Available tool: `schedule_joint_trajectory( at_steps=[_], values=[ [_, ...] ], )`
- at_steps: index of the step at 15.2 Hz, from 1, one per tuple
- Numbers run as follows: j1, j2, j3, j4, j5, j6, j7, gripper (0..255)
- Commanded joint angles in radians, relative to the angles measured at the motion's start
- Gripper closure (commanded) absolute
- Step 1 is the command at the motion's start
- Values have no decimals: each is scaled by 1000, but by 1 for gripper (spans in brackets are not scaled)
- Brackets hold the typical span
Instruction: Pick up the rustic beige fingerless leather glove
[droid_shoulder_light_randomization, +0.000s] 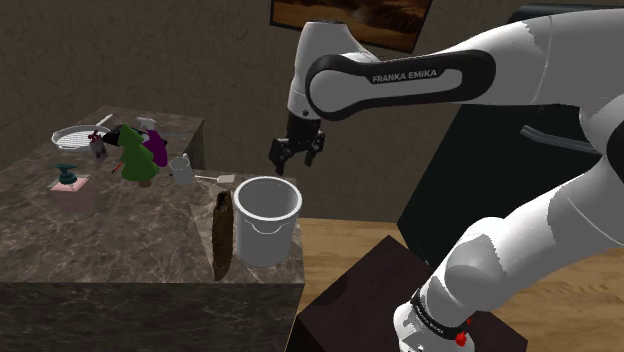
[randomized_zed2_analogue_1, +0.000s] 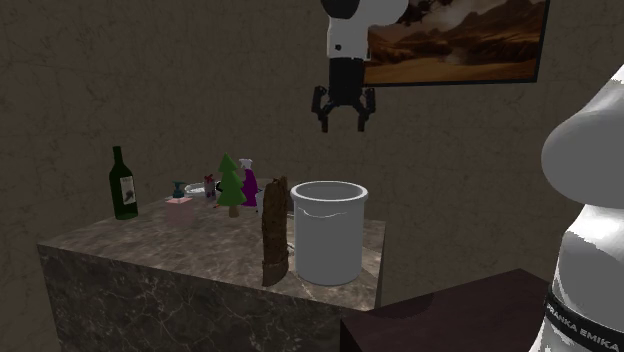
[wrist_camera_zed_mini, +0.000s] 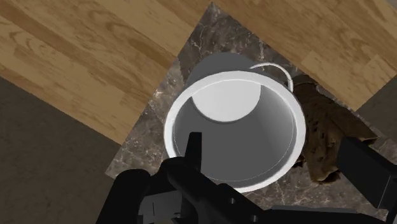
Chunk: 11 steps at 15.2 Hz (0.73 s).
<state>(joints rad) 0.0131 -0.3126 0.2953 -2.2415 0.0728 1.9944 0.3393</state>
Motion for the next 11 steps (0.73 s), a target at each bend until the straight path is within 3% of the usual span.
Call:
schedule_joint_trajectory(
  at_steps=[1, 11],
  values=[
    [-1, 71, 23, 35, -2, 37, 53, 0],
    [29, 451, 87, 268, -85, 176, 313, 0]
  ],
)
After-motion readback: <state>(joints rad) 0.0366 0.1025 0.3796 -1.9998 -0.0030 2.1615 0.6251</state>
